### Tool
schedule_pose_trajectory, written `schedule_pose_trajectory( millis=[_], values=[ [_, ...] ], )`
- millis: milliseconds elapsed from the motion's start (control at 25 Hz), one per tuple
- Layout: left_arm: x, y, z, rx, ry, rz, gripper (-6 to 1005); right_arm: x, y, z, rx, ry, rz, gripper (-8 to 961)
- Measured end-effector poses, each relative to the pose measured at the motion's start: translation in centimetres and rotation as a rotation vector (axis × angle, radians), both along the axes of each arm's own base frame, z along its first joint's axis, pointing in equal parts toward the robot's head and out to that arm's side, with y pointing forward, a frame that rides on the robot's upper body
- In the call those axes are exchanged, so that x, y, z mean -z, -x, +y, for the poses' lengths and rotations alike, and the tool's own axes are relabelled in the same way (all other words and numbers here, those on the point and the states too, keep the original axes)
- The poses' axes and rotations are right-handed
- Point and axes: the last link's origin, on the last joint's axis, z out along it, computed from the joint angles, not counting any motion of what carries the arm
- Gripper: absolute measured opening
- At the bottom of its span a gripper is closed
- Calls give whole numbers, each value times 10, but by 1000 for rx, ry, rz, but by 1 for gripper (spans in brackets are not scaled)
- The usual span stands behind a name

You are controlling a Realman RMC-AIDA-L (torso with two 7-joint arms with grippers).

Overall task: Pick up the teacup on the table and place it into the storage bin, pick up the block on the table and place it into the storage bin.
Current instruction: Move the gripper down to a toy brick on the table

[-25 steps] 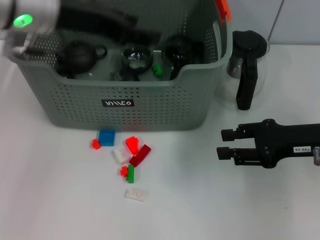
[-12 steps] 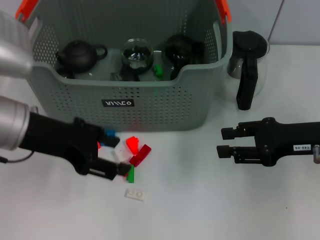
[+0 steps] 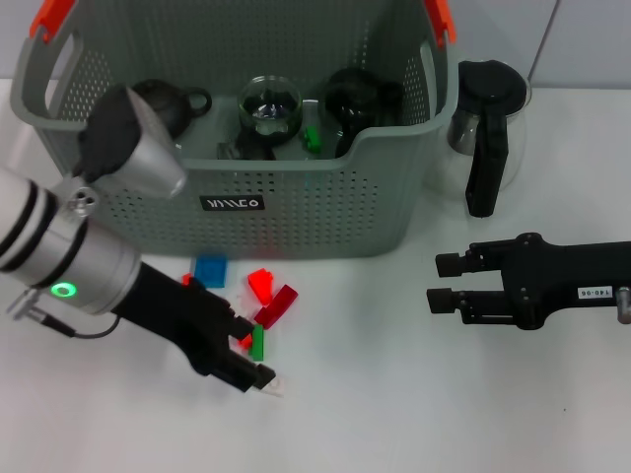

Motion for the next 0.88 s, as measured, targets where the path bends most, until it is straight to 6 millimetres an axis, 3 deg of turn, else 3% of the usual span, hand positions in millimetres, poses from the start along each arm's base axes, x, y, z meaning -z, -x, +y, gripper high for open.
schedule_pose_trajectory(
  millis=[200, 880],
  values=[
    [9, 0, 15, 3, -73, 19, 725, 0, 0, 0, 1, -1, 0, 582],
    [31, 10, 18, -4, -78, 70, 723, 0, -1, 0, 5, -3, -1, 582]
  ],
)
